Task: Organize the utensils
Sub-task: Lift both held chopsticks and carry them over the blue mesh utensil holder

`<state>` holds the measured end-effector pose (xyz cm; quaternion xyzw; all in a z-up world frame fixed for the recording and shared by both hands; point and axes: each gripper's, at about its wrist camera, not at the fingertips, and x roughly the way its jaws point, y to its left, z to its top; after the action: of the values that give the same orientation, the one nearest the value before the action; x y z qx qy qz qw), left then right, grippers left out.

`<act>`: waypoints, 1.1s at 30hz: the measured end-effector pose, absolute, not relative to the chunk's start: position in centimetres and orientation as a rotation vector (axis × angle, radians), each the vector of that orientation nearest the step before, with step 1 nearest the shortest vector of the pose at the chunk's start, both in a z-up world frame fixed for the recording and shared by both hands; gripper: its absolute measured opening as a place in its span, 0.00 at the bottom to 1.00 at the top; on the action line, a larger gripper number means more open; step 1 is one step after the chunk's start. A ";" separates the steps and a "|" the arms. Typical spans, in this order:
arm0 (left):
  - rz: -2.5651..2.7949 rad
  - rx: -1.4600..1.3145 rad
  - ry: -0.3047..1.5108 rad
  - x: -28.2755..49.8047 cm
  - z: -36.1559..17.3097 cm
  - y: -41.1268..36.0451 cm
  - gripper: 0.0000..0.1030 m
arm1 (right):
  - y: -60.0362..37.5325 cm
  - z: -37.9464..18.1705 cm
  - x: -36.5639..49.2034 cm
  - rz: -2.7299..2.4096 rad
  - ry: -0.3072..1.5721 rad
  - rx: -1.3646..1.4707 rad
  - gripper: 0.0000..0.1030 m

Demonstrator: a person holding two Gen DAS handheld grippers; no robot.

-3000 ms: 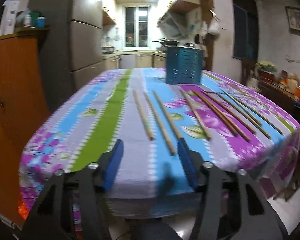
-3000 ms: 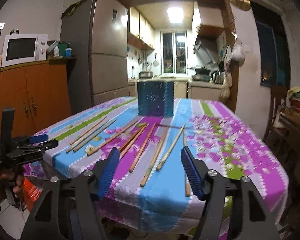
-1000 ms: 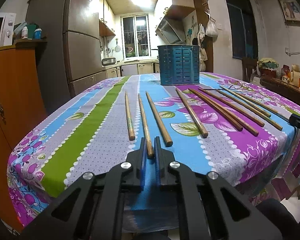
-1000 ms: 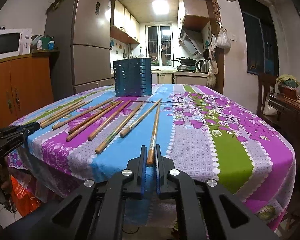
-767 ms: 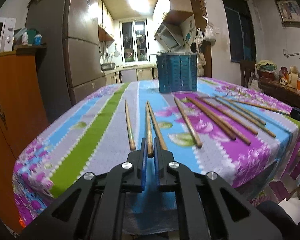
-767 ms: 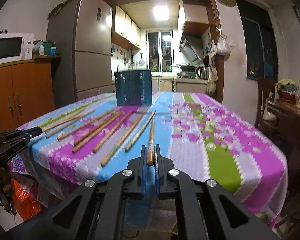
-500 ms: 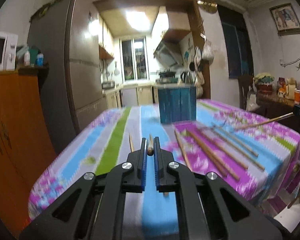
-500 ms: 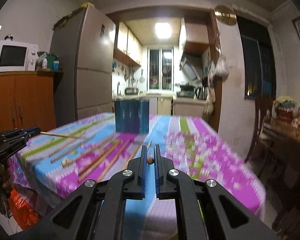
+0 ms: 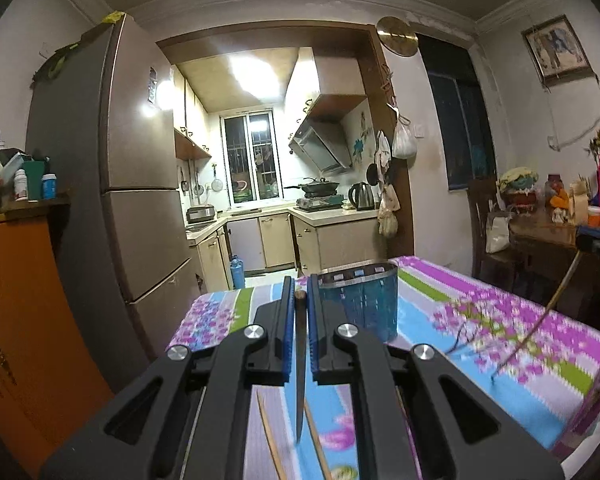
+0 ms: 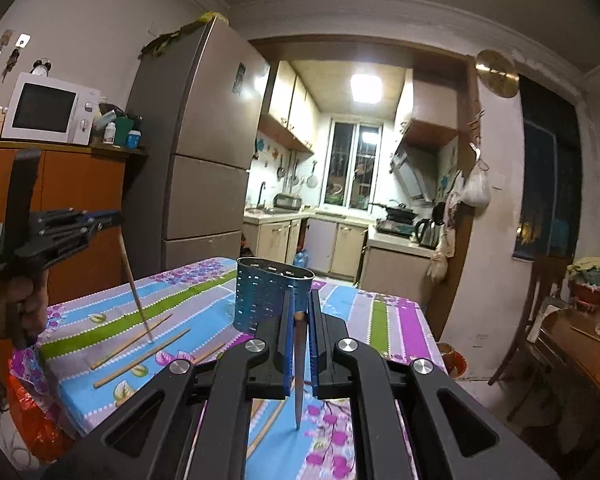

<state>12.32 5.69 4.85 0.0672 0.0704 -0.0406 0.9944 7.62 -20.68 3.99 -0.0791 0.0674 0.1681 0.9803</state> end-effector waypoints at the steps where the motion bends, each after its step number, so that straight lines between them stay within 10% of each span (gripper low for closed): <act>1: -0.086 0.131 0.149 12.8 5.3 5.7 0.05 | -20.5 4.3 8.3 0.342 0.145 -0.162 0.08; 33: -0.114 -0.001 0.077 26.8 19.8 2.0 0.05 | -15.8 23.1 27.2 0.402 0.178 -0.048 0.07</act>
<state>26.85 2.02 19.75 -0.0007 0.0385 -0.0568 0.9976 27.18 -15.79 23.06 -0.0238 0.0882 0.1994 0.9757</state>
